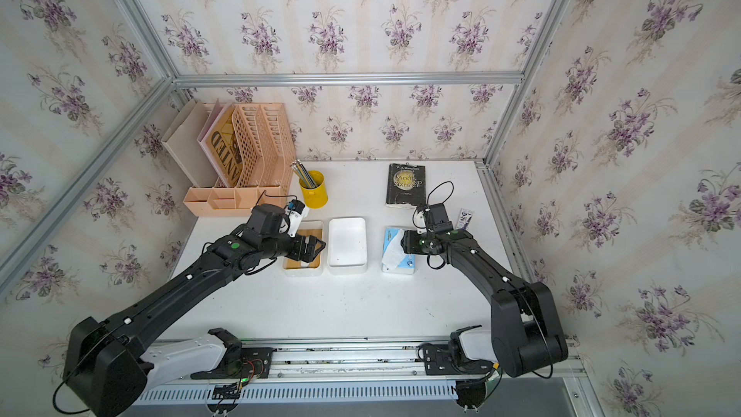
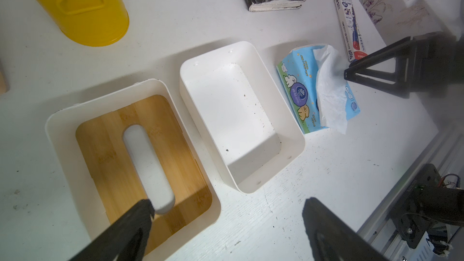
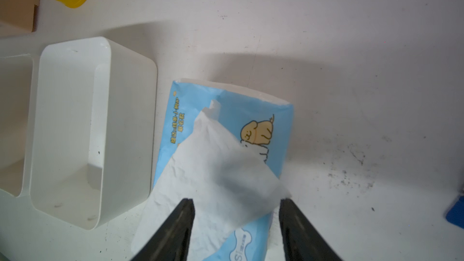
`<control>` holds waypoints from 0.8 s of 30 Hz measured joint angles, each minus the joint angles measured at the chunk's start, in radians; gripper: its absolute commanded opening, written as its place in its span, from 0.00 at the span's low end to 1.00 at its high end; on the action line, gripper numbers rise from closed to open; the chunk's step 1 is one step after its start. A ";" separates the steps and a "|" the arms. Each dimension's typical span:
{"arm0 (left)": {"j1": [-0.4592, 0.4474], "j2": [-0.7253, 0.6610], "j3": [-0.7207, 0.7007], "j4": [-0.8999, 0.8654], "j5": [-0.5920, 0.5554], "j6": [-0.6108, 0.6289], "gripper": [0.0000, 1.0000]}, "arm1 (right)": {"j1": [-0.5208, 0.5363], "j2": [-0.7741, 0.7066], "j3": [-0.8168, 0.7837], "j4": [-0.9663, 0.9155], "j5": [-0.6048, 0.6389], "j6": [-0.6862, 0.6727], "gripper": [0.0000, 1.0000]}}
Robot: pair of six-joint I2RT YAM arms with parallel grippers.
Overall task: Put the tissue paper into the tissue box
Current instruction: Pick up the paper towel from the center of the board.
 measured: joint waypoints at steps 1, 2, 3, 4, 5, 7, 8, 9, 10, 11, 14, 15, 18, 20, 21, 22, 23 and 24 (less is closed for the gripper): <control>-0.001 0.004 0.004 0.005 0.000 0.000 0.98 | 0.000 0.007 -0.002 0.006 0.002 0.000 0.60; -0.002 0.006 0.007 0.006 0.000 0.000 0.98 | 0.000 0.012 -0.004 0.010 0.002 0.000 0.59; -0.004 0.010 0.008 0.009 0.002 0.000 0.98 | 0.000 0.018 -0.005 0.011 0.002 0.000 0.59; -0.004 0.015 0.011 0.009 0.003 0.001 0.98 | 0.000 0.022 -0.006 0.013 0.002 0.000 0.58; -0.004 0.019 0.013 0.010 0.003 0.001 0.98 | 0.000 0.026 -0.006 0.013 0.002 0.000 0.58; -0.004 0.031 0.020 0.012 0.005 0.002 0.98 | 0.000 0.036 -0.006 0.018 0.002 0.000 0.57; -0.005 0.035 0.023 0.012 0.007 0.002 0.98 | 0.000 0.040 -0.006 0.018 0.003 0.000 0.57; -0.005 0.038 0.024 0.012 0.009 0.003 0.98 | 0.000 0.046 -0.006 0.018 0.003 0.000 0.56; -0.005 0.040 0.026 0.012 0.010 0.004 0.98 | 0.000 0.051 -0.006 0.018 0.003 0.000 0.56; -0.005 0.040 0.028 0.012 0.011 0.004 0.98 | 0.000 0.055 -0.006 0.018 0.004 0.000 0.55; -0.006 0.039 0.037 0.012 0.011 0.010 0.98 | 0.000 0.058 -0.007 0.018 0.005 0.000 0.53; -0.006 0.038 0.039 0.012 0.011 0.012 0.98 | 0.000 0.061 -0.007 0.019 0.005 0.000 0.52; -0.006 0.037 0.043 0.010 0.010 0.019 0.99 | 0.000 0.074 -0.008 0.022 0.002 0.000 0.51; -0.006 0.037 0.045 0.007 0.010 0.019 0.99 | 0.002 0.082 -0.008 0.025 0.002 0.000 0.49; -0.006 0.038 0.048 0.003 0.007 0.019 0.99 | 0.002 0.083 -0.006 0.025 0.002 0.000 0.48; -0.006 0.041 0.052 0.001 -0.002 0.019 0.99 | 0.003 0.084 -0.004 0.025 0.002 0.000 0.48; -0.006 0.045 0.055 0.001 -0.008 0.018 0.99 | 0.003 0.084 -0.001 0.026 0.002 0.000 0.48; -0.006 0.047 0.056 0.001 -0.013 0.018 0.99 | 0.003 0.085 0.003 0.026 0.002 0.000 0.47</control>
